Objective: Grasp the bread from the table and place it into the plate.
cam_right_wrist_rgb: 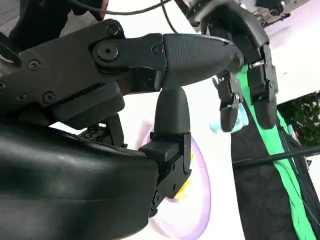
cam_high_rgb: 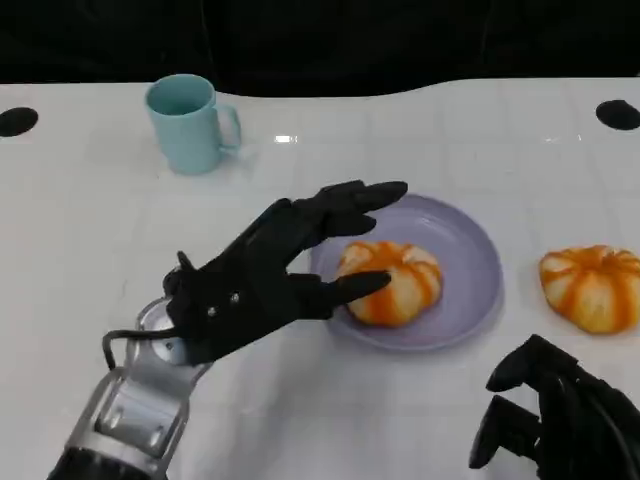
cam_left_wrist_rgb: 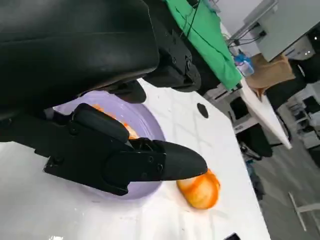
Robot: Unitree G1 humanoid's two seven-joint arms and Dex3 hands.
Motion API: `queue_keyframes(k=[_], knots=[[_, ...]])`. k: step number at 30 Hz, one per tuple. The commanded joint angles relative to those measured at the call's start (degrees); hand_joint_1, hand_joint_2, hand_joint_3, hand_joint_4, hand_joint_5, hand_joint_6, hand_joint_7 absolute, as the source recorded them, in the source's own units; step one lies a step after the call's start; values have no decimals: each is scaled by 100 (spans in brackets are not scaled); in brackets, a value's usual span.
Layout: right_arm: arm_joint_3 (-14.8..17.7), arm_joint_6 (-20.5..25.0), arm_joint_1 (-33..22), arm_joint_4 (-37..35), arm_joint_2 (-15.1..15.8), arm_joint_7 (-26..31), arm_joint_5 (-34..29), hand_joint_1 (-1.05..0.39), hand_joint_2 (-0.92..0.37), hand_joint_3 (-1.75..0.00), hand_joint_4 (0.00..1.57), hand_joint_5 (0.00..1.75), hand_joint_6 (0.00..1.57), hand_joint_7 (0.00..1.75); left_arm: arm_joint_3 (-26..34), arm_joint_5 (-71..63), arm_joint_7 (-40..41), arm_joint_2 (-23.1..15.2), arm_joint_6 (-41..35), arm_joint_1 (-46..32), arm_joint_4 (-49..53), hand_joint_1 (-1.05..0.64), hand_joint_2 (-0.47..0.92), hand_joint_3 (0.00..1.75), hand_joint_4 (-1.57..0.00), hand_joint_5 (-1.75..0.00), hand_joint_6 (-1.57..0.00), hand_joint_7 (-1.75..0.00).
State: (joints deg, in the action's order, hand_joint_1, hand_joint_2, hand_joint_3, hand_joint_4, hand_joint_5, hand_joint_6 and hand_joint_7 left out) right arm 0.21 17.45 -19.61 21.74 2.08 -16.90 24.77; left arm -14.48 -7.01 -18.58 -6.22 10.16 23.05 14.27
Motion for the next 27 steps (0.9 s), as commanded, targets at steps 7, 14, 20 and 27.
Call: queue_keyframes(k=[7, 14, 20, 27], knots=[[109, 76, -12, 71, 58, 20, 160, -52, -92, -44, 61, 175, 41, 163, 655, 1223, -31, 328, -101, -1194, -1054, -60, 92, 40, -49, -127, -65, -60], [116, 110, 2, 97, 69, 48, 160, -52, -92, -44, 59, 175, 40, 162, 847, 2102, -76, 511, -726, -1827, -1677, -59, 92, 37, -65, -158, -67, -119], [99, 57, 33, 64, 82, 12, 97, -52, -92, -45, 60, 175, 39, 163, 991, 2546, -142, 641, -728, -2317, -1881, -60, 92, 43, -68, -174, -50, -166], [95, 116, 32, 102, 67, 43, 87, -52, -92, -46, 60, 175, 38, 165, 1037, 2885, -163, 750, -834, -2756, -2046, -61, 92, 35, -79, -175, -58, -175]])
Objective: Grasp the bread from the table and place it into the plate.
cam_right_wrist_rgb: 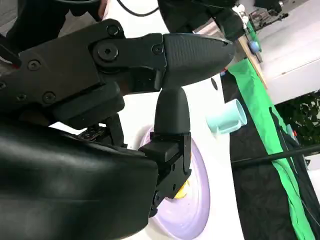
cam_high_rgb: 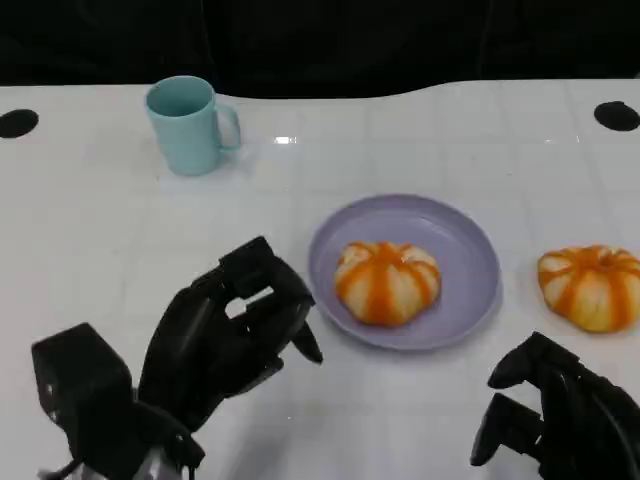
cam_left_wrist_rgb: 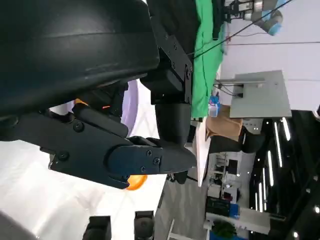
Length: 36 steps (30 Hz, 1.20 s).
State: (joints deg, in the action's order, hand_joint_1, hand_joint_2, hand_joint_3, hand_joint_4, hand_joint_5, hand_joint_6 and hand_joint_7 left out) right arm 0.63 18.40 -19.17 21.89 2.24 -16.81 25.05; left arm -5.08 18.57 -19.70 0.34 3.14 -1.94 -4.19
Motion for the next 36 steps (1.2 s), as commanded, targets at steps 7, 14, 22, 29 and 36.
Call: queue_keyframes(k=[7, 14, 22, 29, 36], knots=[[44, -22, 10, 70, 102, -13, 32, -52, -92, -47, 59, 175, 37, 165, 213, 903, -299, 181, -365, -538, -244, -59, 92, 36, -81, -175, -59, -175], [29, -35, 12, 74, 69, 26, 33, -52, -92, -46, 59, 175, 38, 165, 385, 1258, -621, 135, -559, -685, -114, -59, 92, 38, -80, -175, -57, -175], [-25, -71, 12, 97, 50, 79, -43, -52, -92, -46, 59, 175, 38, 165, 547, 1422, -786, -43, -998, -930, -132, -58, 92, 43, -74, -175, -51, -175], [-39, -67, 25, 108, 31, 105, -72, -53, -92, -46, 58, 175, 37, 165, 530, 1407, -974, -132, -1074, -1098, -157, -59, 92, 39, -75, -175, -53, -175], [-6, 0, 34, 128, 59, 100, -14, -53, -92, -45, 57, 175, 35, 165, 545, 1375, -1124, -71, -1002, -1077, -64, -60, 92, 37, -75, -175, -53, -175]])
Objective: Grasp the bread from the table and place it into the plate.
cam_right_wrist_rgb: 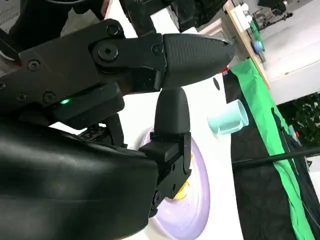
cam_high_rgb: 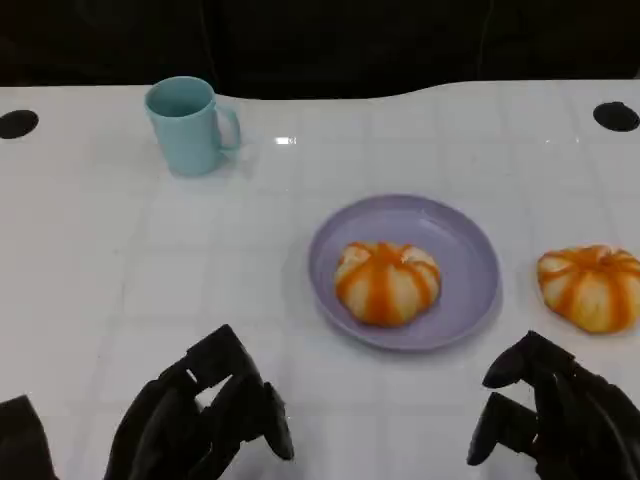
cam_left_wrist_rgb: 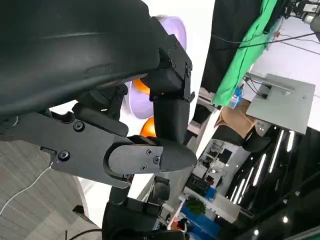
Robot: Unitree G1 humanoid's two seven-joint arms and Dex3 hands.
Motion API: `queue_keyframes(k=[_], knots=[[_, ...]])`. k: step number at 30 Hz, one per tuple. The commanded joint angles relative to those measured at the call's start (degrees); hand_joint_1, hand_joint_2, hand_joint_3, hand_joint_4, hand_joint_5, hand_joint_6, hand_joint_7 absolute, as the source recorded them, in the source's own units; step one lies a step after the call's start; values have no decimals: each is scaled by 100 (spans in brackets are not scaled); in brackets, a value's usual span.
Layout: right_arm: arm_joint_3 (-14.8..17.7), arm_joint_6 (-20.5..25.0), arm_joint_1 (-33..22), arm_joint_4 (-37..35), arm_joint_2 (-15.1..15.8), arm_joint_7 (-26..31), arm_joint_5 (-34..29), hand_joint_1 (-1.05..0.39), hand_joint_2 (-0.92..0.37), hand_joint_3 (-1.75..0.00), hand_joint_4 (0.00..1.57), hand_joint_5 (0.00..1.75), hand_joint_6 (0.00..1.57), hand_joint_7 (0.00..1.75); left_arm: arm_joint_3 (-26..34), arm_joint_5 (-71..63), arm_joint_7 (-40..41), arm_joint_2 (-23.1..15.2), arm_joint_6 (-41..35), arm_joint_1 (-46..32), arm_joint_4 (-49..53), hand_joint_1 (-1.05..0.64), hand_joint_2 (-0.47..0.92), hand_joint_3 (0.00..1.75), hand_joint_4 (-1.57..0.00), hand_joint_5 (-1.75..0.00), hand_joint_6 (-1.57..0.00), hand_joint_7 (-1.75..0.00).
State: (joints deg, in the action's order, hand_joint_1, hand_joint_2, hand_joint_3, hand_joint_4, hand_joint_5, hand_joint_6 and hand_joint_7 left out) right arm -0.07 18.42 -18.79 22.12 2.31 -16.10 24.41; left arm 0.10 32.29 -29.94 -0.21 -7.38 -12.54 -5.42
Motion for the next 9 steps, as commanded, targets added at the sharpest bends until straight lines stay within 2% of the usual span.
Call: queue_keyframes(k=[1, 9], knots=[[65, -12, -3, 98, 57, 22, 45, -53, -92, -45, 57, 175, 35, 165, 28, 0, -99, -8, 47, -15, 58, -60, 92, 37, -75, -175, -53, -175], [113, -34, 34, 14, 66, -31, 82, -53, -92, -45, 57, 175, 36, 165, 22, 18, -75, 42, 2, 36, 87, -61, 92, 33, -75, -175, -53, -175]])
